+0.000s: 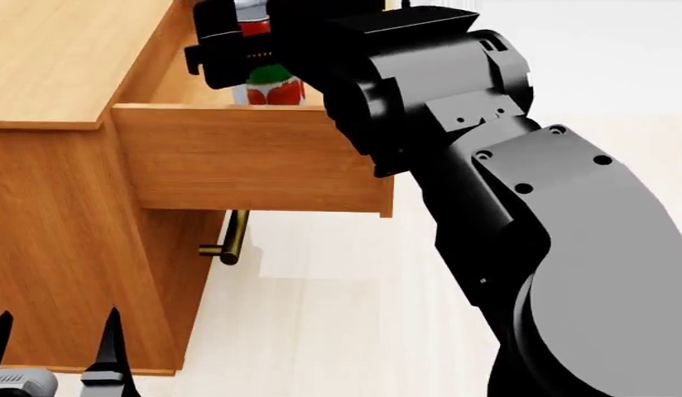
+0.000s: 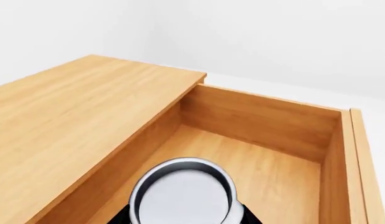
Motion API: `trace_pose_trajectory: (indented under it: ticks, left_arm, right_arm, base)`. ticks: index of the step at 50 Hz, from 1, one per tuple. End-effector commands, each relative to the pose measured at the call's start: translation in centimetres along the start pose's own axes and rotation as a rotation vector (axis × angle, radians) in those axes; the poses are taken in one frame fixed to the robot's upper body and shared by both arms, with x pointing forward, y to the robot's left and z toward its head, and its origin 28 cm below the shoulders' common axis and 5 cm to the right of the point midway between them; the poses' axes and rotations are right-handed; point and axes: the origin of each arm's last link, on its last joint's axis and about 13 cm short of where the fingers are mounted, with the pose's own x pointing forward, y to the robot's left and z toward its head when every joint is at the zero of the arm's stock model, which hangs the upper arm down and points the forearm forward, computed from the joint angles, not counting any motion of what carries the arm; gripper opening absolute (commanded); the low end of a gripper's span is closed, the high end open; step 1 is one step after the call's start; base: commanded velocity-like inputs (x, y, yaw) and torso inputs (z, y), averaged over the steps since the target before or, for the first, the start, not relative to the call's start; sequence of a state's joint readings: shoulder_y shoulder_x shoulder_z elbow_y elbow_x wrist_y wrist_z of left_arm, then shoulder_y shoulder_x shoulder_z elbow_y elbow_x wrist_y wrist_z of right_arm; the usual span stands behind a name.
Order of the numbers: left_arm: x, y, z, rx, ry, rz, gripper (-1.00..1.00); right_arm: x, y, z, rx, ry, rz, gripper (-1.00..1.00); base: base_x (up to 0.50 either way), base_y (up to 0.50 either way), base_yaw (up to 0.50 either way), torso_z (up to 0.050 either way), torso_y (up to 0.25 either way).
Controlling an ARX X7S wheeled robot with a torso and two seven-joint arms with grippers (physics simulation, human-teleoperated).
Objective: Put the ketchup in the top drawer of the cabinet.
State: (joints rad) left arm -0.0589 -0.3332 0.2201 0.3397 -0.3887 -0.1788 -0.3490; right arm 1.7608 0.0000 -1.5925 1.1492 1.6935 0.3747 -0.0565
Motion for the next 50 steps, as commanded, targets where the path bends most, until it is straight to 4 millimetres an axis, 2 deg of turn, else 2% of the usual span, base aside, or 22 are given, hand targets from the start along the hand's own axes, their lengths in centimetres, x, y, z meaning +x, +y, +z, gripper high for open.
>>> trace_pose_trajectory:
  ticks: [1, 30, 31, 50]
  left_arm:
    - [-0.02, 0.05, -0.04, -0.001, 0.003, 0.002, 1.00]
    - [0.04, 0.20, -0.34, -0.002, 0.007, 0.007, 1.00]
    - [0.04, 0.19, -0.32, -0.002, 0.006, 0.006, 1.00]
    - [-0.01, 0.14, -0.24, 0.005, 0.008, 0.009, 1.00]
  right_arm:
    - [0.07, -0.12, -0.10, 0.000, -0.009, 0.006, -1.00]
    - [0.29, -0.19, -0.74, 0.001, -0.004, 0.006, -1.00]
    - [0.30, -0.17, -0.72, -0.009, -0.007, 0.009, 1.00]
    - [0.29, 0.03, -0.26, -0.020, -0.035, 0.025, 1.00]
  base:
    - [0.00, 0.00, 0.00, 0.000, 0.000]
    - [0.00, 0.00, 0.00, 0.000, 0.000]
    - [0.00, 0.00, 0.00, 0.000, 0.000]
    - [0.00, 0.00, 0.00, 0.000, 0.000]
